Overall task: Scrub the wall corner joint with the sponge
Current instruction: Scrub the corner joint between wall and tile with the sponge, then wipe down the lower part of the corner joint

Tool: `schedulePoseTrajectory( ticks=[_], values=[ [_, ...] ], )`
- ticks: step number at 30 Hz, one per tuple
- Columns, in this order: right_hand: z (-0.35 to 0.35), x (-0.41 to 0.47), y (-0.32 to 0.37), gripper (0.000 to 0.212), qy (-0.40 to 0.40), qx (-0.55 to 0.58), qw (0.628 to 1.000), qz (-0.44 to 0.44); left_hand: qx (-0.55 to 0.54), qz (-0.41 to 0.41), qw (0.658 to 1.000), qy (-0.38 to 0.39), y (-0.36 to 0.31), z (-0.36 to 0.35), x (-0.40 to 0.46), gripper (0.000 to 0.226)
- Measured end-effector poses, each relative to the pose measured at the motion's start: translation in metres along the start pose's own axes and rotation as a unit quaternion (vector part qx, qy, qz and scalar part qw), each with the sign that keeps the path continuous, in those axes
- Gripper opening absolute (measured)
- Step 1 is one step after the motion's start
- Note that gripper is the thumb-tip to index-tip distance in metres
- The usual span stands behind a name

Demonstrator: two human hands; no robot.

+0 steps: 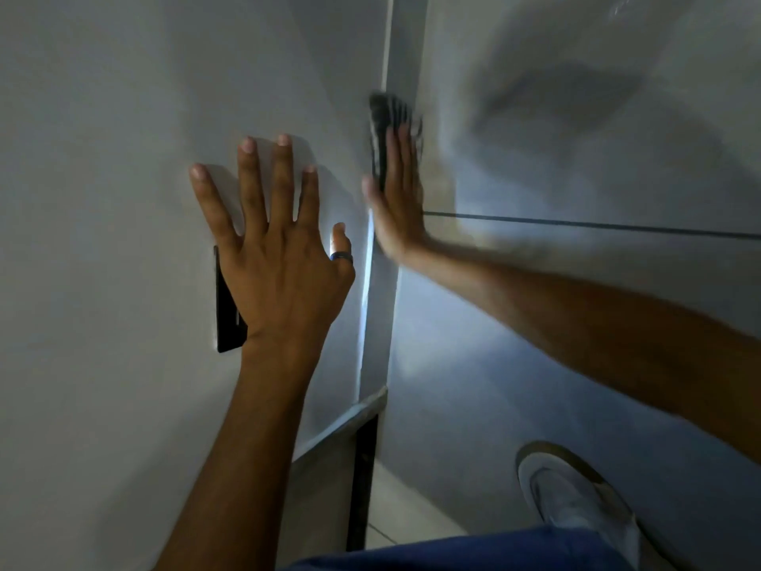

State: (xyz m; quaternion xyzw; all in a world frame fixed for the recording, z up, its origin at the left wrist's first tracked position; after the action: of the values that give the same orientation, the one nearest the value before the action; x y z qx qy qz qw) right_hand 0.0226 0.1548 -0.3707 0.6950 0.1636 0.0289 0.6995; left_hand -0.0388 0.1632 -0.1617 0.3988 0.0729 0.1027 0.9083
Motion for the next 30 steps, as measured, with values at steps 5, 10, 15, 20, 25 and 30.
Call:
schedulePoseTrajectory(
  ticks=[5, 10, 15, 20, 25, 30],
  values=[
    [0.032, 0.107, 0.027, 0.082, -0.047, 0.019, 0.999, -0.001, -0.028, 0.009, 1.0, 0.003, 0.0, 0.003, 0.01, 0.072],
    [0.012, 0.051, 0.011, 0.076, -0.011, -0.007, 1.0, 0.017, -0.005, 0.002, 1.0, 0.022, -0.003, 0.0, 0.018, 0.074],
    [-0.024, -0.08, -0.017, 0.086, 0.1, -0.027, 0.995, 0.005, -0.015, -0.004, 1.0, 0.008, -0.004, 0.0, 0.033, 0.075],
    [-0.05, -0.226, -0.04, 0.093, 0.308, -0.079, 0.948, -0.014, -0.028, 0.012, 0.999, -0.012, -0.009, -0.005, 0.051, 0.079],
    [-0.053, -0.235, -0.035, 0.098, 0.183, 0.027, 0.98, -0.078, -0.039, 0.007, 0.999, -0.023, -0.013, -0.003, 0.047, 0.08],
    [-0.04, -0.223, -0.021, 0.09, 0.128, 0.094, 0.931, -0.328, -0.118, 0.043, 0.992, 0.018, -0.004, 0.011, 0.033, 0.077]
  ],
)
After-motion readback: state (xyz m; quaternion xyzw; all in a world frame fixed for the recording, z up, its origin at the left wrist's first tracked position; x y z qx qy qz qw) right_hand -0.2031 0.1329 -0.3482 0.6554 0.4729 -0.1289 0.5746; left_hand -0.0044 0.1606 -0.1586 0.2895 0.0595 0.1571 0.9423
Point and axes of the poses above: each hand's wrist, its own x-axis towards the middle knuckle, its own z-axis out of the back of the hand, y = z × x, the point moved 9 cm from there along x, towards the middle knuckle, and after that the axes turned 3 degrees about z, right-handed, at the moved point
